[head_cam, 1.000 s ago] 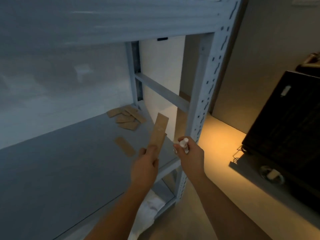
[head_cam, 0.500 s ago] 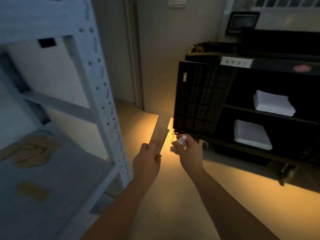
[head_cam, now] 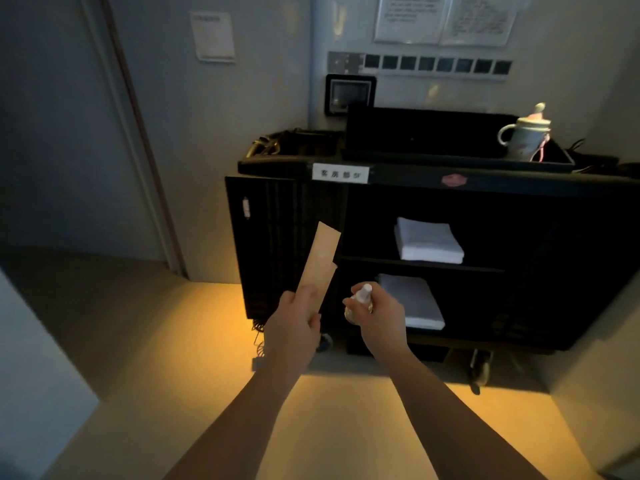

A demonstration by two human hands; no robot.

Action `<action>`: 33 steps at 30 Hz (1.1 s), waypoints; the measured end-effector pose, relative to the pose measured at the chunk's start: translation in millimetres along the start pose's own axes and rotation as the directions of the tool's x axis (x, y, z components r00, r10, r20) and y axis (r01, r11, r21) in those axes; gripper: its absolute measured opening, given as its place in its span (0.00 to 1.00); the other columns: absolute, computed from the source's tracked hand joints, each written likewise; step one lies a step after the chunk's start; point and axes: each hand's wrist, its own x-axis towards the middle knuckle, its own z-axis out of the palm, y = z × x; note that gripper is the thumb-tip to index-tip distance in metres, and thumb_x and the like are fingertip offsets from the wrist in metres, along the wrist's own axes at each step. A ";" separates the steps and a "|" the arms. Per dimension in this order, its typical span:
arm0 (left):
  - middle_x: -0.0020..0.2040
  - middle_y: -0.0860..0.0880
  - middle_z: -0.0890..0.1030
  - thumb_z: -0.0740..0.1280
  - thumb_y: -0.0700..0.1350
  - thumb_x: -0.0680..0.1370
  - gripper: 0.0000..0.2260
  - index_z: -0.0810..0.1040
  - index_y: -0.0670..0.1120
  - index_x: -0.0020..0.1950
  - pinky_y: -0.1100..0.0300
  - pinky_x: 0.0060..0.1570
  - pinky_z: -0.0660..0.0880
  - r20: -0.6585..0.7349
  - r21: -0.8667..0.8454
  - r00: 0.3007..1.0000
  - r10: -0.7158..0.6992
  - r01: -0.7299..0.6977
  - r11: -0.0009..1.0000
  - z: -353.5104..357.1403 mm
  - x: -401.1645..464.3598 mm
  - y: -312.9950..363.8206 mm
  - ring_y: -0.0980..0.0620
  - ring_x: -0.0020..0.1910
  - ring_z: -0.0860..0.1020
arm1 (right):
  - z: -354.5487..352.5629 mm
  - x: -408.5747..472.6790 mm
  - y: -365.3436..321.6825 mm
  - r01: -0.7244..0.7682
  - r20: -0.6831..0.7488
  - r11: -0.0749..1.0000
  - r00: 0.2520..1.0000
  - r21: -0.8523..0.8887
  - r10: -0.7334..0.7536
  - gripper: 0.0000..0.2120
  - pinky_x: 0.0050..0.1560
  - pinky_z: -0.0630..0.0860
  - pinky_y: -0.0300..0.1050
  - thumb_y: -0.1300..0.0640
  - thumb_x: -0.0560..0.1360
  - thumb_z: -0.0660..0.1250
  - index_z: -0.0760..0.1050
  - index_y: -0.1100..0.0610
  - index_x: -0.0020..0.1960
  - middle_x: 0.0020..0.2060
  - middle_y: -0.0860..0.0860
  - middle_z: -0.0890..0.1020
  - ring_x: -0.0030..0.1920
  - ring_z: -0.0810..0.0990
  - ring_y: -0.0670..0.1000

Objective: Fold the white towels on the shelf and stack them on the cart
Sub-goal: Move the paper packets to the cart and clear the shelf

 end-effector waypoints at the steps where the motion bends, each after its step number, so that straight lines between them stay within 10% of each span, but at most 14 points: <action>1: 0.53 0.52 0.74 0.70 0.48 0.75 0.19 0.66 0.56 0.61 0.66 0.38 0.73 -0.002 -0.003 1.000 0.017 -0.017 1.000 11.1 15.3 8.3 0.52 0.46 0.78 | -10.2 16.6 4.4 -0.003 -0.011 1.000 1.000 -0.009 0.003 0.07 0.32 0.69 0.26 0.51 0.74 0.70 0.74 0.44 0.50 0.40 0.39 0.78 0.40 0.76 0.33; 27: 0.53 0.53 0.72 0.71 0.46 0.74 0.20 0.68 0.56 0.62 0.60 0.41 0.71 -0.146 -0.141 0.958 0.246 -0.266 0.954 182.1 512.8 97.2 0.56 0.44 0.71 | -111.8 525.0 31.4 0.087 -0.171 0.996 0.982 0.000 -0.086 0.06 0.38 0.69 0.34 0.54 0.74 0.69 0.75 0.46 0.50 0.47 0.44 0.78 0.48 0.75 0.41; 33: 0.53 0.54 0.71 0.70 0.47 0.74 0.21 0.67 0.57 0.63 0.62 0.39 0.69 -0.161 -0.143 0.948 0.275 -0.299 0.944 214.9 603.4 110.5 0.57 0.42 0.71 | -121.6 615.7 37.9 0.151 -0.237 0.988 0.959 -0.025 -0.153 0.12 0.52 0.76 0.43 0.55 0.74 0.70 0.72 0.49 0.55 0.51 0.44 0.80 0.52 0.78 0.43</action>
